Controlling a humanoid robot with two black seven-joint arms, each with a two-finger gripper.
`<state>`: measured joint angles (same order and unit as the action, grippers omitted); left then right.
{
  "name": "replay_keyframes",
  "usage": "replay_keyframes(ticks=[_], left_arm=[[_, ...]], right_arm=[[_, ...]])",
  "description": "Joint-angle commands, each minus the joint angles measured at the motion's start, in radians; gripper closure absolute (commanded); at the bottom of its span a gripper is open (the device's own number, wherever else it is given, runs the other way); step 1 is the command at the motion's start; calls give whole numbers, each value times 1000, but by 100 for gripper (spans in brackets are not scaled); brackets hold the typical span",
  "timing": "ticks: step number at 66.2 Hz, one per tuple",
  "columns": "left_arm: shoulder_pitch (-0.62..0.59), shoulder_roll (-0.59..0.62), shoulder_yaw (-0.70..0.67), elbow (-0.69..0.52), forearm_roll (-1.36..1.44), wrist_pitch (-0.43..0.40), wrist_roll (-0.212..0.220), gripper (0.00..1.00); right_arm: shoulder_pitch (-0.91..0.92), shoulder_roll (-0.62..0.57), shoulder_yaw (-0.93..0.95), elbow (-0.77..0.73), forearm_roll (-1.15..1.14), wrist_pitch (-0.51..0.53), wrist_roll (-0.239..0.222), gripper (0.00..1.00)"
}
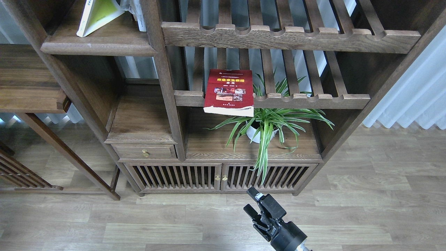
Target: Organize books on shelf
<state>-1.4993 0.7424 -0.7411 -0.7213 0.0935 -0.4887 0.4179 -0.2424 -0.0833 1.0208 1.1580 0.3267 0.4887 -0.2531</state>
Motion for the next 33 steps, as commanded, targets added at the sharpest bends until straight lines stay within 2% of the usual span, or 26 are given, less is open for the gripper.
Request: replay_keyframes(ticks=[1,16,27,33], left_arm=[[-2,-23,-4,14,34,0,-47,97],[-47,-103,9,17,52,0,-166,97],[-64,-141,11,39,110,0,-202,96],[-70,-162,14,63,166,0,-237,96]], right_arm=[[0,1,2,5,0,0,0,0],[0,4,4,12,0,0,0,0],[0,8,5,17,0,0,0,0],[0,8,5,18,0,0,0,0]])
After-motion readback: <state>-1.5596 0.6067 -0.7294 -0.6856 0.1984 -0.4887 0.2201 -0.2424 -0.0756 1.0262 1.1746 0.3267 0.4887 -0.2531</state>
